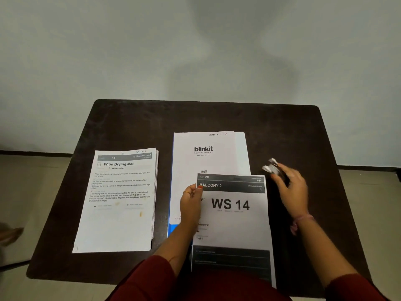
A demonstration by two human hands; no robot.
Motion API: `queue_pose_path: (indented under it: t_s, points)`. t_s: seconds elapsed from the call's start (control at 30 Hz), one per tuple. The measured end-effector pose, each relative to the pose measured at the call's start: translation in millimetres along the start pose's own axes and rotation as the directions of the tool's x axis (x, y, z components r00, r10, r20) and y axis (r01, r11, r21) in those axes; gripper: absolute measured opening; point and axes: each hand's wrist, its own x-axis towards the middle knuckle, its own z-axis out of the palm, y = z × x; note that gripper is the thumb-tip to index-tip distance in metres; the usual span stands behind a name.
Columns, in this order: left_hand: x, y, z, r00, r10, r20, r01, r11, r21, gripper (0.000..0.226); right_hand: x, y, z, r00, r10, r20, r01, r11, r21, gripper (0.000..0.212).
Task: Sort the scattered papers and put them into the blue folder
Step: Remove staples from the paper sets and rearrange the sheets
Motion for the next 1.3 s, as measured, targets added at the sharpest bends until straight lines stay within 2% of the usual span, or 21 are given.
queue_pose_path:
  t_s: [0.07, 0.17, 0.4, 0.47, 0.53, 0.6, 0.7, 0.77, 0.97, 1.07, 1.13, 1.17, 1.27, 1.3]
  points:
    - [0.2, 0.8, 0.2, 1.0, -0.011, -0.008, 0.011, 1.0, 0.012, 0.021, -19.8, 21.0, -7.7, 0.979, 0.174, -0.102, -0.177, 0.984, -0.019, 0.039]
    - [-0.5, 3.3, 0.7, 1.0, -0.008, -0.014, 0.008, 1.0, 0.029, 0.02, -38.6, 42.5, -11.9, 0.945, 0.309, -0.11, -0.322, 0.938, -0.131, 0.042]
    - [-7.0, 11.9, 2.8, 0.999, -0.019, -0.031, 0.018, 0.999, -0.034, 0.013, -42.9, 38.6, -14.2, 0.936, 0.337, -0.099, -0.351, 0.889, -0.293, 0.045]
    - [-8.9, 14.2, 1.3, 0.999, -0.02, -0.045, 0.017, 0.998, -0.062, 0.013, -43.0, 33.2, -16.5, 0.955, 0.269, -0.124, -0.295, 0.908, -0.298, 0.045]
    - [-11.1, 17.1, -1.3, 0.998, -0.026, -0.061, 0.02, 0.996, -0.087, 0.014, -46.1, 22.5, -17.0, 0.978, 0.169, -0.12, -0.188, 0.967, -0.172, 0.041]
    - [-13.4, 19.1, -5.4, 0.997, -0.035, -0.064, 0.027, 0.993, -0.115, 0.015, -53.6, 7.8, -12.6, 0.992, 0.102, -0.071, -0.096, 0.992, 0.079, 0.04]
    - [-22.4, 27.4, -9.3, 0.998, -0.03, -0.058, 0.02, 0.986, -0.164, 0.017, -67.8, -19.2, -1.5, 0.983, 0.118, 0.14, -0.164, 0.911, 0.379, 0.05]
    - [-28.1, 34.6, -14.9, 0.997, -0.021, -0.075, 0.004, 0.978, -0.207, 0.015, -75.3, -34.7, 7.5, 0.952, 0.1, 0.291, -0.243, 0.823, 0.513, 0.057]
    - [-30.7, 47.3, -45.1, 0.992, 0.002, -0.126, -0.038, 0.959, -0.281, 0.015, -91.2, -49.6, 24.5, 0.896, 0.119, 0.428, -0.344, 0.795, 0.499, 0.063]
    - [-32.4, 55.2, -64.6, 0.992, -0.015, -0.128, -0.028, 0.944, -0.327, 0.015, -104.1, -55.4, 28.3, 0.842, 0.118, 0.526, -0.394, 0.801, 0.45, 0.061]
    - [-33.0, 60.4, -81.2, 0.993, -0.023, -0.115, -0.019, 0.937, -0.348, 0.013, -115.4, -59.2, 35.0, 0.815, 0.096, 0.572, -0.38, 0.833, 0.402, 0.081]
    - [-31.9, 62.4, -89.6, 0.993, -0.025, -0.115, -0.017, 0.937, -0.35, 0.013, -120.7, -64.5, 37.5, 0.81, 0.097, 0.579, -0.382, 0.835, 0.395, 0.081]
    - [-27.9, 73.4, -127.2, 0.994, -0.01, -0.109, -0.028, 0.938, -0.346, 0.013, -137.8, -84.3, 58.6, 0.794, 0.11, 0.597, -0.44, 0.783, 0.44, 0.043]
    - [-27.5, 77.7, -140.6, 0.995, -0.005, -0.096, -0.027, 0.944, -0.329, 0.012, -142.3, -91.5, 66.9, 0.785, 0.127, 0.606, -0.469, 0.76, 0.449, 0.036]
